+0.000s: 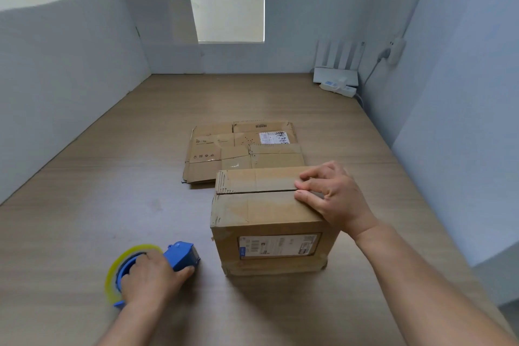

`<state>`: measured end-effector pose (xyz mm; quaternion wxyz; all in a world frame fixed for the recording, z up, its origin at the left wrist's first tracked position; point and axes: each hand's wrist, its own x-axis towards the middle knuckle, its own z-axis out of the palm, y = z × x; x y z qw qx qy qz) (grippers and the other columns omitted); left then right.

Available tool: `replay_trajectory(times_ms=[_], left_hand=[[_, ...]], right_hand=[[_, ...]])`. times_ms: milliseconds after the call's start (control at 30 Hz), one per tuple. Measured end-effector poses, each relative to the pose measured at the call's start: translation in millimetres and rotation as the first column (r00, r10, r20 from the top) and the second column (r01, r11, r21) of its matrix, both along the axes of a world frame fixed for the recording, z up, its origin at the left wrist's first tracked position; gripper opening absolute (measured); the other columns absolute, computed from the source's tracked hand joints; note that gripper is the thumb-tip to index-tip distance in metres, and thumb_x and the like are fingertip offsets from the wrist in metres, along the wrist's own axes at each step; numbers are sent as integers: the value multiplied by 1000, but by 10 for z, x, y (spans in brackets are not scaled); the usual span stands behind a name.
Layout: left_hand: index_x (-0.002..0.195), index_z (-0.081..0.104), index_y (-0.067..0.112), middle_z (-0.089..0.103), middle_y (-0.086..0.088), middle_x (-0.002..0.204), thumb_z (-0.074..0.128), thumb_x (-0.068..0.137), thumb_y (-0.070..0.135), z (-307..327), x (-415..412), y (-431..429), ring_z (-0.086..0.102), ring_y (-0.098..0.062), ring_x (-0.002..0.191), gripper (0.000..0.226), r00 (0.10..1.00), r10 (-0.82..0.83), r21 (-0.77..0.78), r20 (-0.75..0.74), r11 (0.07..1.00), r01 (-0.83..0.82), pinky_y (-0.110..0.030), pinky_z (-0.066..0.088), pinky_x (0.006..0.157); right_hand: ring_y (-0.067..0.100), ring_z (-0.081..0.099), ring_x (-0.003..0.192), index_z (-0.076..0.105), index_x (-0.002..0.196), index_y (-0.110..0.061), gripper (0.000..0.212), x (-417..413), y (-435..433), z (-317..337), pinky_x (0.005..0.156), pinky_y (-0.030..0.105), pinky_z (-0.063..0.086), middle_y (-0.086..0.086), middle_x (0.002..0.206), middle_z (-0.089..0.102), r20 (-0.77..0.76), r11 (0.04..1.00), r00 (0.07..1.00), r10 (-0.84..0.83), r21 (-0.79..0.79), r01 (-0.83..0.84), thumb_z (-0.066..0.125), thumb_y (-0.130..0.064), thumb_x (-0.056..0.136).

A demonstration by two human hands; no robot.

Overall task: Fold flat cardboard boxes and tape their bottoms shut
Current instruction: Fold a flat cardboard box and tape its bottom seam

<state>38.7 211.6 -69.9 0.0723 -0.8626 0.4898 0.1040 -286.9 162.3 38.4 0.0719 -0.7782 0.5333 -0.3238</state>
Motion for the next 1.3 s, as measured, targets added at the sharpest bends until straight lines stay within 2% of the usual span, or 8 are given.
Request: replay_trajectory(times_ms=[233, 467, 667, 933, 1033, 1100, 1200, 1300], left_hand=[[96, 54, 24, 64, 5, 90, 56, 76, 72, -51, 279, 98, 63, -15, 89, 52, 995, -92, -3, -38, 996, 92, -27, 46, 80], [77, 68, 17, 69, -6, 76, 66, 39, 77, 1175, 426, -169, 63, -25, 74, 71, 730, -130, -389, -671, 900, -198, -33, 44, 62], [78, 71, 41, 74, 7, 77, 73, 29, 79, 2307, -132, -440, 70, -9, 65, 62, 464, -550, -462, -695, 835, 298, -19, 50, 51], [91, 68, 24, 74, 1, 90, 77, 30, 78, 2210, -781, -724, 71, -18, 82, 82, 340, -530, -195, -776, 716, 671, -19, 53, 65], [93, 67, 22, 74, 1, 90, 74, 25, 83, 2207, -824, -762, 71, -18, 82, 91, 321, -542, -199, -777, 695, 691, -16, 52, 65], [93, 67, 22, 73, 4, 89, 72, 23, 85, 2219, -867, -772, 70, -16, 82, 94, 331, -555, -180, -763, 674, 717, -17, 52, 66], [96, 66, 21, 73, 5, 90, 69, 21, 87, 2233, -928, -802, 70, -17, 84, 100, 360, -565, -138, -742, 655, 743, -27, 54, 76], [97, 64, 22, 72, 8, 89, 69, 25, 85, 2238, -974, -831, 70, -15, 84, 96, 377, -569, -106, -731, 640, 761, -26, 54, 76]], right_hand=[[26, 60, 88, 79, 86, -15, 17, 63, -21, 15, 78, 39, 48, 0, 93, 71, -69, 997, 997, 32, -70, -37, 70, -29, 81], [23, 52, 97, 75, 87, -16, 11, 43, -75, -15, 87, 39, 41, -3, 100, 65, -46, 999, 998, 38, 24, -37, 72, -26, 83], [20, 51, 99, 74, 91, -19, 14, 31, -58, 1, 86, 36, 40, -4, 101, 63, -28, 998, 999, 35, 50, -34, 70, -30, 84], [15, 47, 106, 70, 98, -21, 20, -21, 14, 32, 92, 33, 39, -5, 108, 61, -114, 992, 992, 48, 123, -34, 58, -34, 91], [10, 54, 101, 68, 107, -22, 25, 26, 93, 112, 89, 30, 46, -7, 107, 63, 313, 978, 946, -84, 207, 18, 51, -32, 92], [5, 59, 88, 67, 109, -26, 41, 76, 175, 212, 78, 26, 49, -8, 103, 67, 735, 937, 662, -146, 317, -146, 41, -51, 89], [7, 57, 72, 65, 114, -21, 66, 91, 253, 283, 64, 20, 46, -4, 98, 69, 877, 857, 466, -114, 325, -401, 33, -70, 83], [7, 52, 63, 68, 102, -11, 45, 95, 275, 384, 58, 20, 43, 1, 87, 68, 907, 866, 417, -54, 251, -434, 55, -51, 84]])
